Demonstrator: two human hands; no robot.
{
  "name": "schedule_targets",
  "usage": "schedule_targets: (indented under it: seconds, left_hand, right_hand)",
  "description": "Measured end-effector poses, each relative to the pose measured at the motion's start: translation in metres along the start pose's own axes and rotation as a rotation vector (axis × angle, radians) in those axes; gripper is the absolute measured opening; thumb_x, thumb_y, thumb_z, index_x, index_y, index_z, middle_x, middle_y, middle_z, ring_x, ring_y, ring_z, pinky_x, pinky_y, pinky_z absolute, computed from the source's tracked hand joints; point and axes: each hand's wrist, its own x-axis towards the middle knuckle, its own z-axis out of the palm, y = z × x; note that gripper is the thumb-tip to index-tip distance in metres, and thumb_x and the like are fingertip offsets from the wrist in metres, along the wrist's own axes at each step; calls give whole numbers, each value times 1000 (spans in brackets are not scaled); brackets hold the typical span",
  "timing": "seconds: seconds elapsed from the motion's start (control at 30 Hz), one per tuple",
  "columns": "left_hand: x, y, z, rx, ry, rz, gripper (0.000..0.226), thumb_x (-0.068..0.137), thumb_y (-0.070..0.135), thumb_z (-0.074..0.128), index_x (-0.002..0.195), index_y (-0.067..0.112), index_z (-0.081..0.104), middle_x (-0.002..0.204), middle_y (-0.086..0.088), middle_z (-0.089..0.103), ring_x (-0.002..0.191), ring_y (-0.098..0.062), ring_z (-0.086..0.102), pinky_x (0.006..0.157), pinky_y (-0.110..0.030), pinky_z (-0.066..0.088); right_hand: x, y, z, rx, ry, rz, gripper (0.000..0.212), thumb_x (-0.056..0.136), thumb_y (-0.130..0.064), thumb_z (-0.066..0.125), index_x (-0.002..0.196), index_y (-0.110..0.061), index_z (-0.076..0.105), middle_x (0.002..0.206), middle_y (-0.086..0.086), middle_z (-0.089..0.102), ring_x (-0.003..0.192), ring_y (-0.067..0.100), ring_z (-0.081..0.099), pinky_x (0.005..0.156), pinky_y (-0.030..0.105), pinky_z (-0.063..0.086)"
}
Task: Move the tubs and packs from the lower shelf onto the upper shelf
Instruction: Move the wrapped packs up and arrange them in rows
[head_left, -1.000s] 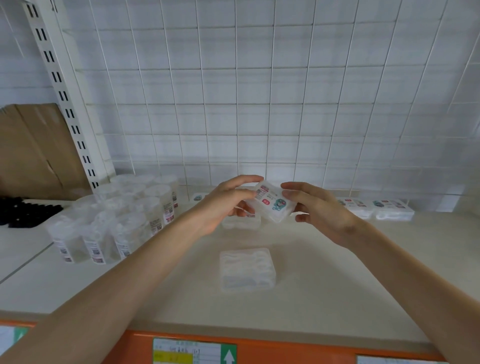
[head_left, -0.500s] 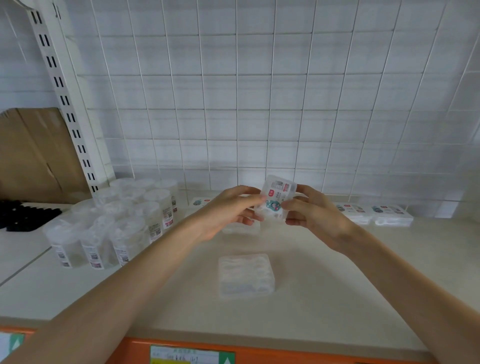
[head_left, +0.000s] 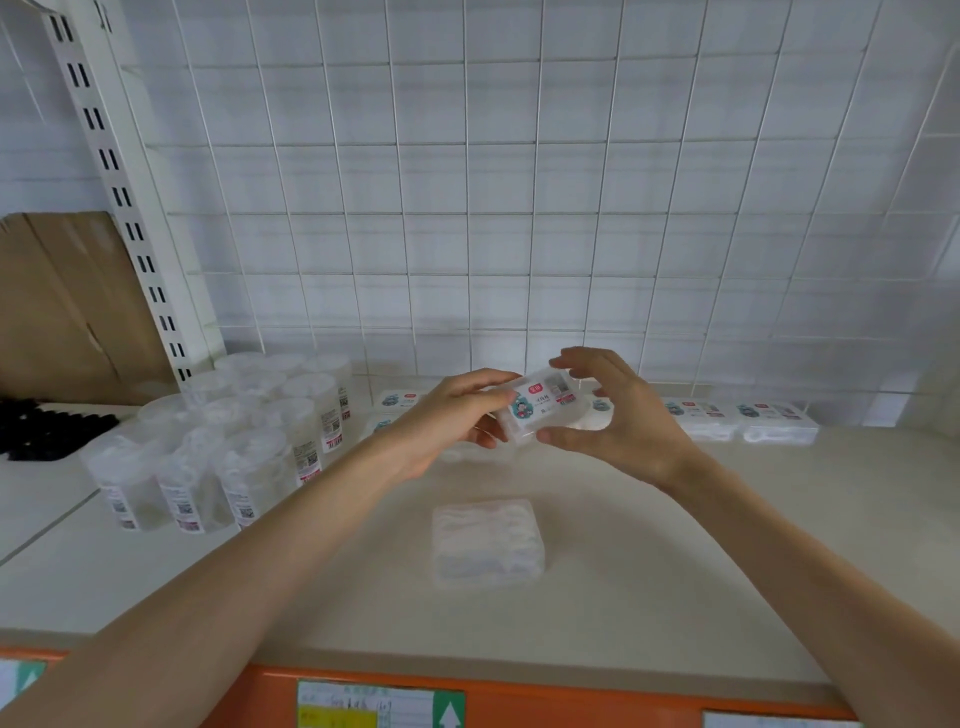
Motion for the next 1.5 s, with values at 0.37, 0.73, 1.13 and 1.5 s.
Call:
schedule_targets:
  seconds: [0.37,0.73,1.13,1.5]
  left_hand:
    - [-1,-5,-7,765,166,256,31,104,32,43,127,23,60,122,3,64,105,-13,61,89,-33,48]
    - [-3,-8,-22,1185,-43,109,49,90,54,59,133,30,54,131,8,53,119,-16,52,92,-30,41]
    - [-3,-9,-22,1186,-62,109,47,93,42,59,137,29,49,137,5,49,120,-16,50,96,-33,41]
    - [-4,-8,-19,1217,-60,139,45,94,45,57,136,29,50,136,6,51,121,-16,50,86,-27,34]
  right_hand:
    - [-1,-3,-11,-251,28,-1,53,62,-55,85,109,-39,65,98,-30,54,109,5,46,96,27,39]
    - [-5,8,-7,-400,-132,195,64,65,-67,76,121,-44,56,113,-17,48,105,6,49,89,27,42]
    - [-4,12,6,-461,-149,186,49,77,-66,67,114,-36,60,121,-19,51,96,6,53,82,29,47]
    - [-5,10,6,-496,-236,192,55,81,-70,58,123,-35,52,134,-14,43,100,6,42,81,29,39]
